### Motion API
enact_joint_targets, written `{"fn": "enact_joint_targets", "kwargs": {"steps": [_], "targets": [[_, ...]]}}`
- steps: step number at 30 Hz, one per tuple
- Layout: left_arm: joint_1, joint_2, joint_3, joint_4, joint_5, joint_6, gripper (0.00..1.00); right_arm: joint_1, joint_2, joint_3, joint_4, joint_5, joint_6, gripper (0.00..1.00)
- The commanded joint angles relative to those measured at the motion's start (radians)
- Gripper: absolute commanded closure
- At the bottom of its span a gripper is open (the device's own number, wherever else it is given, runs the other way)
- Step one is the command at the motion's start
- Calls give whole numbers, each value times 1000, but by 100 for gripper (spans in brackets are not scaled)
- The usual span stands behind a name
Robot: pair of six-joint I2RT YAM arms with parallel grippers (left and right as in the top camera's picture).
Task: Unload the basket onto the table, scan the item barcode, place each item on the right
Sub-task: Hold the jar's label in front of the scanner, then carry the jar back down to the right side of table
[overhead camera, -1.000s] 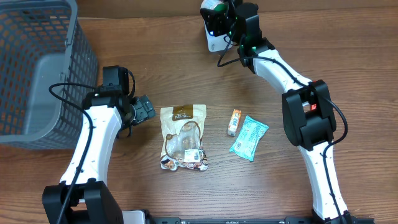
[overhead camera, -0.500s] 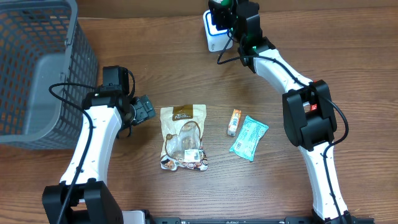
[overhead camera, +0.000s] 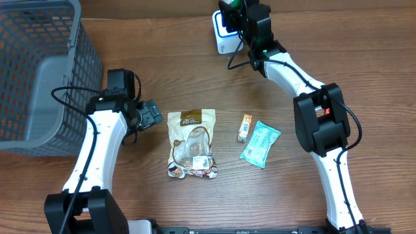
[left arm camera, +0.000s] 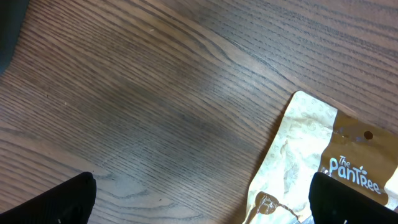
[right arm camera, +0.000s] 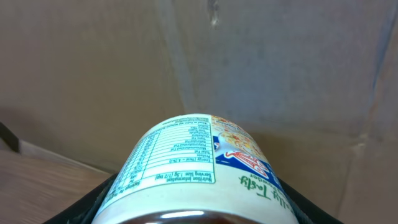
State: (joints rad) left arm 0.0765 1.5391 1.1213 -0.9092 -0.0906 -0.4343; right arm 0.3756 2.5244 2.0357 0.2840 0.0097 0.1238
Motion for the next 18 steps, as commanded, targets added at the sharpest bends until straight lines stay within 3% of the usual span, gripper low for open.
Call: {"fn": "enact_joint_targets", "kwargs": {"steps": [1,6,18], "targets": [[2,-2,14,1,-10,11,0,10,-111,19,-24,44,-129,96],[2,-2,14,1,-10,11,0,10,-284,19,-184,113,-140,96],[2,-2,14,1,-10,11,0,-65,-651,19,-1126,188,-139,96]]}}
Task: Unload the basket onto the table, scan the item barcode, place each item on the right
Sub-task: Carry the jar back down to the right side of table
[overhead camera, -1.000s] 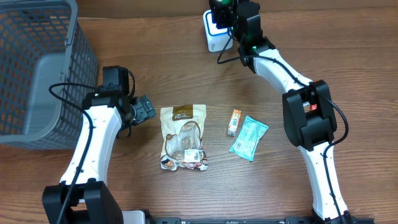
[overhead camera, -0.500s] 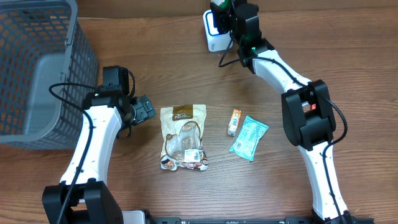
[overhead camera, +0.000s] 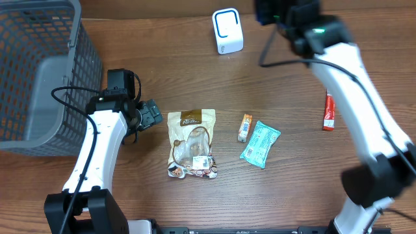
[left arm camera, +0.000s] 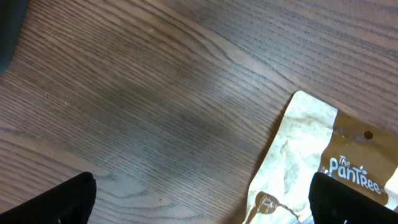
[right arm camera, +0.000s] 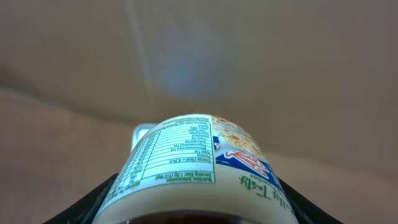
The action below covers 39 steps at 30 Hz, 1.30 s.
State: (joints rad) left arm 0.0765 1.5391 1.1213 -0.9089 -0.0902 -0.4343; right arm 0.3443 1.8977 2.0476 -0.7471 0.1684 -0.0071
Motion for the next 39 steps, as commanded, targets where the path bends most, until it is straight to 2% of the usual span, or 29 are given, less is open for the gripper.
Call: {"fn": "enact_joint_targets", "kwargs": {"steps": [1,3,5,7,10,23,30,39], "targets": [[2,-2,14,0,-11,11,0,-42,-30,7,-160,29,-8,96],[2,-2,14,0,-11,11,0,-63,-31,6,-332,15,14,91],[2,-2,14,0,-11,11,0,-85,-23,-10,-461,-22,28,91],[2,-2,14,0,-11,11,0,-105,-22,-59,-549,-55,33,91],[2,-2,14,0,-11,11,0,-126,-22,-166,-591,-58,34,94],[2,-2,14,0,-11,11,0,-206,-22,-631,-315,-57,37,95],[2,-2,14,0,-11,11,0,-228,-22,-759,-164,-58,37,95],[2,-2,14,0,-11,11,0,-229,-22,-822,-59,-45,37,94]]}}
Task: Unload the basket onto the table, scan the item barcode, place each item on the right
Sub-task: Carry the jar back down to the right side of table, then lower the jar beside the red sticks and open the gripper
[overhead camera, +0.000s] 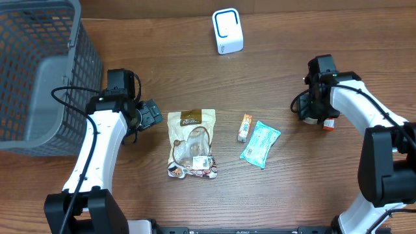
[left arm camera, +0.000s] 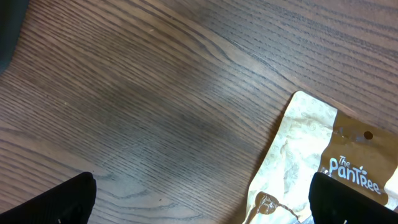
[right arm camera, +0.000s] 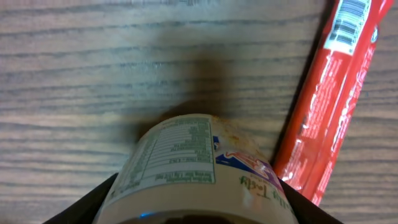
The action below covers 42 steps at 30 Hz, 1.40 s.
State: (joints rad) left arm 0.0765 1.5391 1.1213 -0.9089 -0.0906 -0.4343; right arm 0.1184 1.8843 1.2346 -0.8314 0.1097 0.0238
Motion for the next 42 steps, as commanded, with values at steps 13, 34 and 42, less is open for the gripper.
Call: {"fn": "enact_joint_targets", "kwargs": {"steps": [13,34,42], "targets": [[2,-2,14,0,-10,11,0,-7,-8,-39,52,93,33,89],[2,-2,14,0,-10,11,0,-113,-9,-33,44,2,32,96],[2,-2,14,0,-10,11,0,-113,-8,-36,78,-52,32,83]]}}
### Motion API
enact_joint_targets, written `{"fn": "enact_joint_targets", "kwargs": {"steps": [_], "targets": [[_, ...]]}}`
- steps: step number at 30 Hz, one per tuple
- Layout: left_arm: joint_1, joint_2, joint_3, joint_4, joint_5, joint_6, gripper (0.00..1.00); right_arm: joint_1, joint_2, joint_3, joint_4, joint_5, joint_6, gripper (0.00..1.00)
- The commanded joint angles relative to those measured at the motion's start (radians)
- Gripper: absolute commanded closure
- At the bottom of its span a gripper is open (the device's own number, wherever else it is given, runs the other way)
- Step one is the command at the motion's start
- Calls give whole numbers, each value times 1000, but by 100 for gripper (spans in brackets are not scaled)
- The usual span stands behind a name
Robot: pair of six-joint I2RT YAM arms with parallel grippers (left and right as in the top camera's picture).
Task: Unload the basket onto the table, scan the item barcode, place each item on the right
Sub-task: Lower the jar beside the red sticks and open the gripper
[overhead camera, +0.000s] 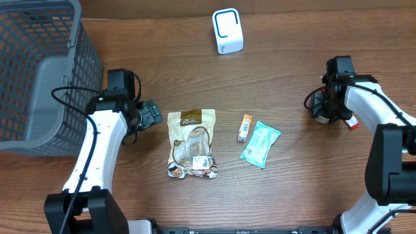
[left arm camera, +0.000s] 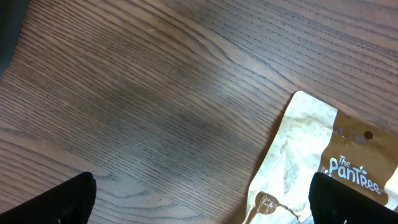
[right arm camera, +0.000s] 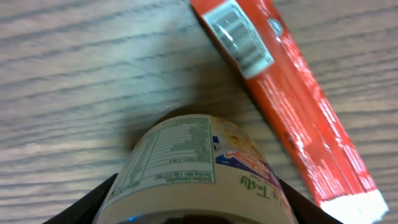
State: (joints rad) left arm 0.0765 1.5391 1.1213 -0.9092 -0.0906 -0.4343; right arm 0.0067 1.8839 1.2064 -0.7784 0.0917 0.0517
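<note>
My right gripper (right arm camera: 196, 214) is shut on a round jar (right arm camera: 198, 167) with a nutrition label, held just over the table at the right side; in the overhead view the jar (overhead camera: 320, 104) peeks out beside the gripper. The white barcode scanner (overhead camera: 227, 30) stands at the far middle of the table. My left gripper (left arm camera: 199, 202) is open over bare wood, with the beige Pantree pouch (left arm camera: 323, 168) by its right finger.
A red stick pack (right arm camera: 286, 93) lies right beside the jar. On the table middle lie the Pantree pouch (overhead camera: 190, 143), a small orange bar (overhead camera: 244, 127) and a teal packet (overhead camera: 260, 143). A grey mesh basket (overhead camera: 39, 71) fills the far left.
My right gripper with the jar has shifted a little to the right. The red stick pack has turned and now lies at an angle under the arm. The left arm has not moved.
My right gripper held the jar up at the scanner. Then it was to the right of the scanner, high over the table. Then it was low beside the red stick pack at the right, and now sits slightly further right, jar still held. The left gripper stayed open throughout.
</note>
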Motion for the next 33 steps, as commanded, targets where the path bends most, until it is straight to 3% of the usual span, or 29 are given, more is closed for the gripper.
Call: {"fn": "enact_joint_targets", "kwargs": {"steps": [1,20,27,33], "targets": [[2,-2,14,1,-10,11,0,-3,-8,-9,32,-34,4,83],[2,-2,14,1,-10,11,0,-37,-8,-9,88,97,5,83],[2,-2,14,1,-10,11,0,-35,-8,-9,94,-141,4,83],[2,-2,14,1,-10,11,0,-35,-8,-9,67,-131,4,82]]}}
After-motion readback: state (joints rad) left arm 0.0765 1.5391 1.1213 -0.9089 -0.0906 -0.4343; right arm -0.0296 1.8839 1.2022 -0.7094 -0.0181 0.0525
